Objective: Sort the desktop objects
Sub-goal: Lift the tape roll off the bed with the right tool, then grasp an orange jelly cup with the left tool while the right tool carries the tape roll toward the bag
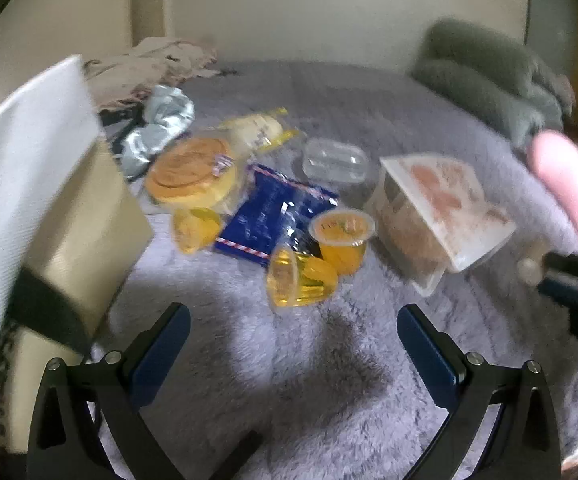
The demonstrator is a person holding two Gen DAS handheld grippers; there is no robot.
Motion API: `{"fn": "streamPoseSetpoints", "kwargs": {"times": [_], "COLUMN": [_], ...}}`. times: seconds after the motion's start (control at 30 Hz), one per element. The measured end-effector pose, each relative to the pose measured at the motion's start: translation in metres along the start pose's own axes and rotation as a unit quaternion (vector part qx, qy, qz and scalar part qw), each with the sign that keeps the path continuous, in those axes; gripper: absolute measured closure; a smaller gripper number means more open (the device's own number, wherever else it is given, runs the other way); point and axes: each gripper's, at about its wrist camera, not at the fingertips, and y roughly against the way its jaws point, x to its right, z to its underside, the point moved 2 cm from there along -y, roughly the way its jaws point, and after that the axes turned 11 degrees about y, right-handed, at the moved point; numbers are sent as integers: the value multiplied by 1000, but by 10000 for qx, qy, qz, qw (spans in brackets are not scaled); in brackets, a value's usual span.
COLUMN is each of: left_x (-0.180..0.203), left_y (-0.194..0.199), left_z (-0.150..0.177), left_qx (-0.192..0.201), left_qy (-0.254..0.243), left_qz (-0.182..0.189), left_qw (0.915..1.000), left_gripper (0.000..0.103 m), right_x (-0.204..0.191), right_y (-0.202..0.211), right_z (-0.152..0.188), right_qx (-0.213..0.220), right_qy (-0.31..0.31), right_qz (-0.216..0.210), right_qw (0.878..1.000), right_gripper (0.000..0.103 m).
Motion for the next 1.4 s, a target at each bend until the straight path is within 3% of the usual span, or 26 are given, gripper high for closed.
{"fn": "streamPoseSetpoints", "kwargs": {"times": [0.17, 0.37, 0.5, 0.53, 0.57, 0.6, 0.7, 0.83, 1.0, 1.07, 1.13, 1.27, 1.4], "left_x": [15, 13, 13, 15, 16, 16, 12, 15, 4, -1, -8, -10, 0], "left_y": [-20, -32, -38, -41, -46, -52, -40, -9, -5, -15, -25, -25, -31], "left_z": [5, 3, -2, -2, -2, 0, -1, -2, -8, -6, -4, 1, 0], "left_qx": [-130, -42, -77, -103, -177, -321, -315, -75, -155, -311, -486, -446, -377], "left_qy": [-293, -204, -153, -208, -275, -267, 10, -129, -215, -227, -190, -24, -36], "left_qz": [-234, -692, -716, -755, -846, -844, -710, -531, -431, -471, -532, -2, 70], "left_qw": [9992, 9974, 9973, 9969, 9959, 9956, 9970, 9985, 9987, 9981, 9972, 9990, 9993], "left_gripper": [1, 2, 2, 10, 26, 67, 95, 102, 96, 71, 28, 24, 24], "right_x": [-4, -6, -8, -9, -9, -10, -12, -14, -18, -18, -16, -13, -15], "right_y": [0, -3, -3, -3, -4, -4, -5, -3, -6, -6, -6, -7, -12], "right_z": [1, 3, 3, 3, 3, 3, 4, 7, 16, 19, 20, 18, 17], "right_qx": [-67, -130, -122, -120, -124, -136, -148, -131, -199, -220, -230, -219, -292], "right_qy": [30, 20, 46, 58, 66, 81, 119, 190, 290, 272, 244, 201, 247], "right_qz": [-131, -199, -227, -236, -243, -252, -250, -248, -195, -185, -166, -110, -111], "right_qw": [9999, 9997, 9997, 9996, 9996, 9996, 9995, 9994, 9992, 9992, 9993, 9995, 9992], "right_gripper": [83, 83, 83, 83, 83, 83, 83, 83, 83, 83, 83, 83, 83]}}
